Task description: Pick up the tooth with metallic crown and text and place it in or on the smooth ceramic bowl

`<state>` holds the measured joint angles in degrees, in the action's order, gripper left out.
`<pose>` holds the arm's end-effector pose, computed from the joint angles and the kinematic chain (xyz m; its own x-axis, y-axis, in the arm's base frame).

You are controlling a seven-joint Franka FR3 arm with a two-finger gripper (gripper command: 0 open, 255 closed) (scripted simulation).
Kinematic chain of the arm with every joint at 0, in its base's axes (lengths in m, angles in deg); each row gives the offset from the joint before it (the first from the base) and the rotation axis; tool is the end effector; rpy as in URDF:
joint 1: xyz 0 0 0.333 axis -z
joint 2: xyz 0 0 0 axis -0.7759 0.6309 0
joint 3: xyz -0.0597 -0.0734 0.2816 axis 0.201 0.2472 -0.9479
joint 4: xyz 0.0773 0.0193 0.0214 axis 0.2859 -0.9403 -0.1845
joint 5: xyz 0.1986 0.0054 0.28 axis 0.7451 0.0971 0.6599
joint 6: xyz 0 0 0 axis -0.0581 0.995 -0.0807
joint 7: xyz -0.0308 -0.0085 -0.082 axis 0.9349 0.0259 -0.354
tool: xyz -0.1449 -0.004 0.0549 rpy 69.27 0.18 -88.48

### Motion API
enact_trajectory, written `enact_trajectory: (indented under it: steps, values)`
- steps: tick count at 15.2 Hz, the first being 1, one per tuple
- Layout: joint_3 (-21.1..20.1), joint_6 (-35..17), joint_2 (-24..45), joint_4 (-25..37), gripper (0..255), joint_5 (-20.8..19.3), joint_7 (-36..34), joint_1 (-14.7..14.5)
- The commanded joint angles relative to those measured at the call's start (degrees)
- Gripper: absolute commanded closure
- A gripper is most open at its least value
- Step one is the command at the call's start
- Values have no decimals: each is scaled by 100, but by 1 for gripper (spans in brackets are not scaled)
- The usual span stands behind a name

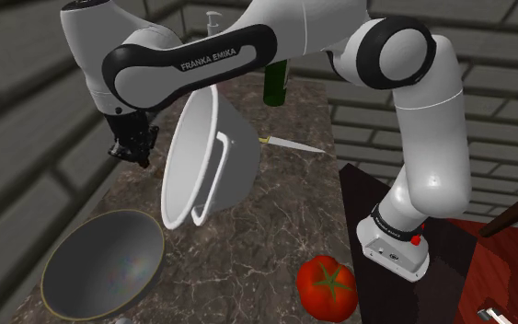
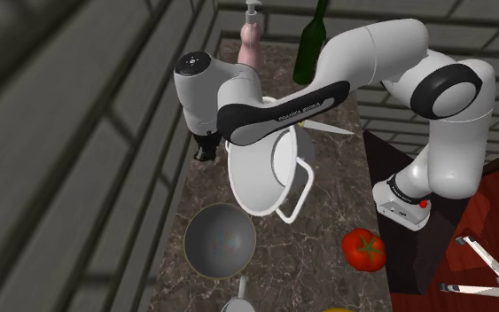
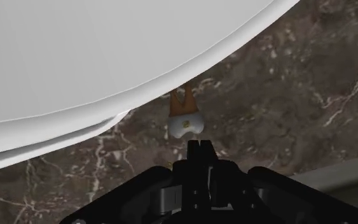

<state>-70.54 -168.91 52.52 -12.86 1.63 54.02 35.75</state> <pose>0.5013 0.4233 0.3857 0.9435 0.3295 0.0342 0.3305 -0.9432 -0.0319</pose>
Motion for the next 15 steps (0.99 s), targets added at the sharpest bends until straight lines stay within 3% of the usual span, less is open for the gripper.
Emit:
enact_trajectory:
  steps: [1, 3, 4, 5, 6, 7, 15]
  values:
    - [31, -12, 278, -139, 255, -14, 9, 24]
    - [-38, -106, -46, -544, 255, 110, 59, 233]
    - [-69, -106, -209, -431, 255, 128, 48, 220]
    - [-69, -106, -210, -431, 0, 128, 48, 220]
    - [-152, -2571, -1584, -2785, 0, -581, -336, 577]
    - [-129, -3565, -2008, -3580, 0, -1251, -823, 641]
    - [199, -3804, -1462, -3390, 0, -1759, -1132, 377]
